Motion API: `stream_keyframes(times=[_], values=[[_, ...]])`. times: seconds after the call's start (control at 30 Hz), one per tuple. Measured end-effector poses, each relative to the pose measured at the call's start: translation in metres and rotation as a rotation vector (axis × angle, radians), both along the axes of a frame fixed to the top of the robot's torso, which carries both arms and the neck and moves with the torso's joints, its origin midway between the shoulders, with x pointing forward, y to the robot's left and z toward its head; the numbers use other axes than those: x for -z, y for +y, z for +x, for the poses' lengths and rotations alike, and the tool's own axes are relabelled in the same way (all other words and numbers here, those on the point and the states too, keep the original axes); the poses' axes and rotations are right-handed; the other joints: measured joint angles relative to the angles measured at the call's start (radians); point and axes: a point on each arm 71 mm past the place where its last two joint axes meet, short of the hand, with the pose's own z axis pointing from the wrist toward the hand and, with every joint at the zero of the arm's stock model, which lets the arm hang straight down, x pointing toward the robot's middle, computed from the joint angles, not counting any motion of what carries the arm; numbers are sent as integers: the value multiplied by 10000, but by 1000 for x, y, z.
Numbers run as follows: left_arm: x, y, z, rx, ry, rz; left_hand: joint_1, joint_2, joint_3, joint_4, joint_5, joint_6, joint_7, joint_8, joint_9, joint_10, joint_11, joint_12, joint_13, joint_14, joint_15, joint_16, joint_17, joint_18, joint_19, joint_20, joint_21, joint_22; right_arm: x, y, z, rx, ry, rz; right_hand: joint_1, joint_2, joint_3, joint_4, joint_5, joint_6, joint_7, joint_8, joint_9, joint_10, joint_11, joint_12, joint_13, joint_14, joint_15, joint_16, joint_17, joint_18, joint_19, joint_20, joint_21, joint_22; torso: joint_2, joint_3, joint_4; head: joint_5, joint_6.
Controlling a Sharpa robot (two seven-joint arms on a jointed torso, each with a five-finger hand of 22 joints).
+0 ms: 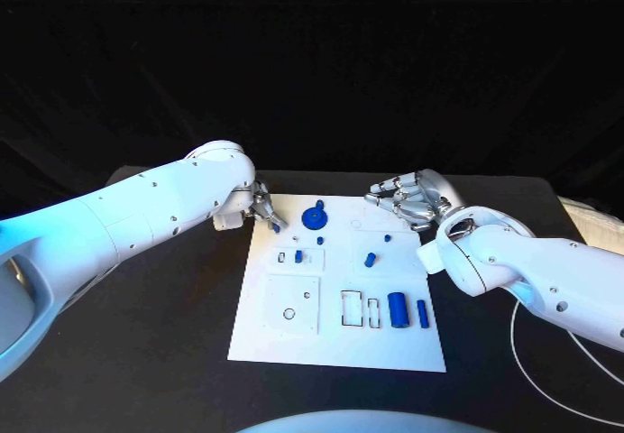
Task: Assemble the parts on the task board
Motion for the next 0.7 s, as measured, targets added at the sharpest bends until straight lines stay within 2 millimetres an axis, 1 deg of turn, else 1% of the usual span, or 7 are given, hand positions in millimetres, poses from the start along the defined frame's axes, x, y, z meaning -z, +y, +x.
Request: stream_keyframes(times=[0.03, 0.07, 0.23, 0.33, 0.37, 0.4, 0.7], values=[[0, 0, 0, 3, -2, -17, 162, -5, 206, -121, 9, -20, 17, -32, -14, -1, 1, -50, -22, 0, 0, 0, 0, 0, 22, -22, 0, 0, 0, 0, 0, 0, 1, 0, 0, 0, 0, 0, 0, 0, 0, 0, 0, 0, 0, 0, 0, 0, 0, 0, 0, -1, 0, 0, 0, 0, -1, -1, 0, 1, -3], [0, 0, 0, 6, 0, -33, 303, -11, 296, -101, 14, -39, 35, -34, -25, -1, 2, -90, -52, 0, 0, 0, 0, 0, 35, -34, 0, -1, 0, 0, 0, 1, 2, 0, 0, 0, 0, 0, 0, 0, 0, 0, 0, 0, 0, 0, 0, 0, 0, 0, 0, 0, 0, 0, 0, 0, -1, -1, 0, 5, -5], [1, 0, 0, 18, 23, -104, 599, -191, 900, 499, 35, -91, 86, -69, -33, -37, 39, -177, -186, 0, 0, 0, -1, 0, 35, -34, 0, 0, 1, 0, 0, -5, 13, 1, 1, 1, 0, 0, 41, 0, 0, 0, 0, 0, 0, 0, 0, 0, 0, 0, 0, 0, 0, 0, -41, 0, -3, -1, 0, 26, -18], [1, 1, -1, 8, 30, -143, 342, -603, 1558, 797, 37, -92, 88, 61, -33, -35, 42, -178, -201, 0, 0, 0, -1, 1, 35, -34, 0, 0, 1, 0, 0, -5, 16, 1, 53, 53, 0, 0, 60, 0, 0, 0, 0, 0, 0, 0, 0, 0, 0, 0, 0, 0, 0, 0, -42, -1, -7, 1, 0, 34, -19], [1, 2, -1, 7, 28, -164, 121, -824, 2138, 666, 37, -91, 88, 123, -33, -14, 63, -178, -206, 0, 0, 0, -1, 1, 35, -34, 0, 0, 1, 0, 0, -5, 17, 1, 53, 53, 0, 0, 60, 0, 0, 0, 0, 0, 0, 0, 0, 0, 0, 0, 0, 0, 0, 0, -42, -1, -7, 1, 0, 34, -19], [1, 3, -2, 9, 21, -198, 17, -929, 2315, 685, 37, -91, 88, 138, -32, -1, 76, -178, -210, 0, 0, 0, -1, 0, 35, -34, -3, -1, 1, 0, 0, -6, 19, 1, 54, 53, 0, 0, 60, 0, 0, 0, 0, 0, 0, 0, 1, 0, 0, 0, 0, 0, 0, 0, -42, -1, -7, 2, -1, 35, -19], [-4, 12, -16, 14, -79, -758, -420, -1365, 3256, 555, 37, -90, 91, 351, 68, 91, 57, -144, -137, 0, 1, 0, -2, 0, 35, -34, -39, 0, 1, -1, 0, 7, 43, -22, 53, 53, 0, 0, 136, 0, 0, 0, 0, 0, 0, 0, -22, 0, 0, 0, -14, 0, 0, 0, -42, -2, -17, 3, 5, 12, -11]])
